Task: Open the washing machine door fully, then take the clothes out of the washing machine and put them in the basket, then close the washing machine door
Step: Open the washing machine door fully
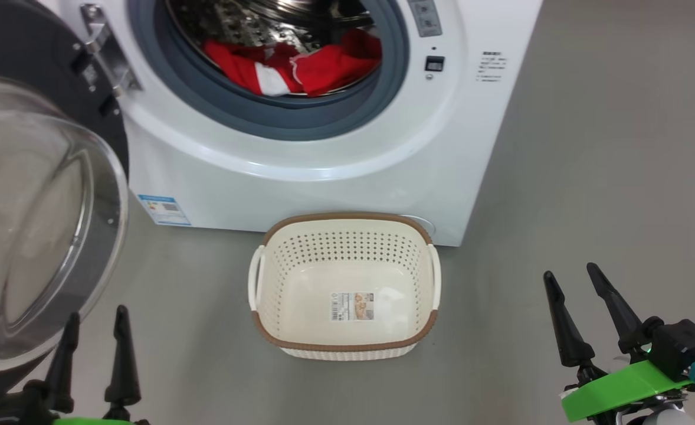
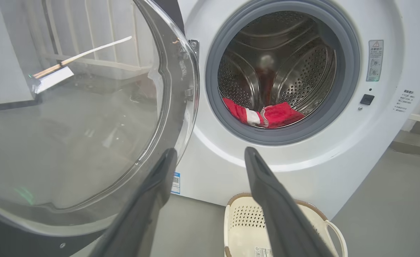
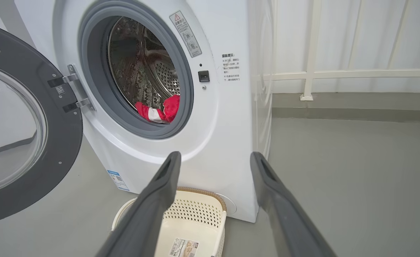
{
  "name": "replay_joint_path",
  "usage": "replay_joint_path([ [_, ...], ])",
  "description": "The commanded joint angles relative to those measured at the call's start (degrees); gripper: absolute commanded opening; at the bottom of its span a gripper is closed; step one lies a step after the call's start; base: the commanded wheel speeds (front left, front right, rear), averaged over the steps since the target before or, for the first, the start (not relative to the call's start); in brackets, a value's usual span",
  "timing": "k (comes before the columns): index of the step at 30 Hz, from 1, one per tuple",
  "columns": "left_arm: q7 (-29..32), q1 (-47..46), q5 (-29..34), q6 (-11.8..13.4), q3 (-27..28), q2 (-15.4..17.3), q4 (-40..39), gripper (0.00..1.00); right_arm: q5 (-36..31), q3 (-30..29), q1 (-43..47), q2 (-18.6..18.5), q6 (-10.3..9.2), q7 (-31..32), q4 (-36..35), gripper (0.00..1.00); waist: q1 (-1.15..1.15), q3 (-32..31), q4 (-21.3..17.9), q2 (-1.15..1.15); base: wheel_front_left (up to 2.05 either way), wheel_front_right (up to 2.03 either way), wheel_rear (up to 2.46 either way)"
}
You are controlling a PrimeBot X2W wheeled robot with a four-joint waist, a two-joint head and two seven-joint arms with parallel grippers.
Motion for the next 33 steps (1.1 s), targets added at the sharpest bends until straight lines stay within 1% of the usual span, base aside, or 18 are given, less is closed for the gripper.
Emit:
replay_joint_path([
  [1, -0.3, -0.6, -0.4, -0.3, 0.9, 1.6, -2.0, 1.00, -0.2, 0.4, -0.2, -0.4, 0.36, -0.4, -1.6, 1.00, 0.00, 0.6, -1.9, 0.00, 0.00, 0.00, 0.00],
  [12, -0.3, 0.0, -1.9, -0.3, -4.3, 2.7, -4.4, 1.00, -0.5, -1.8, 0.1, -0.2, 0.36, -0.4, -2.3, 1.00, 0.00, 0.9, -7.3, 0.00, 0.00, 0.00, 0.00],
  [20, -0.3, 0.8, -2.9, -0.3, -6.5, 2.9, -5.2, 1.00, -0.4, -2.8, 0.4, -0.1, 0.36, -0.4, -2.5, 1.00, 0.00, 0.8, -10.1, 0.00, 0.00, 0.00, 0.00],
  [33, -0.3, 1.3, -4.3, -0.3, -8.1, 2.8, -5.7, 1.00, -0.4, -4.4, 1.0, 0.1, 0.36, -0.4, -3.0, 1.00, 0.00, 0.6, -12.0, 0.00, 0.00, 0.00, 0.00],
])
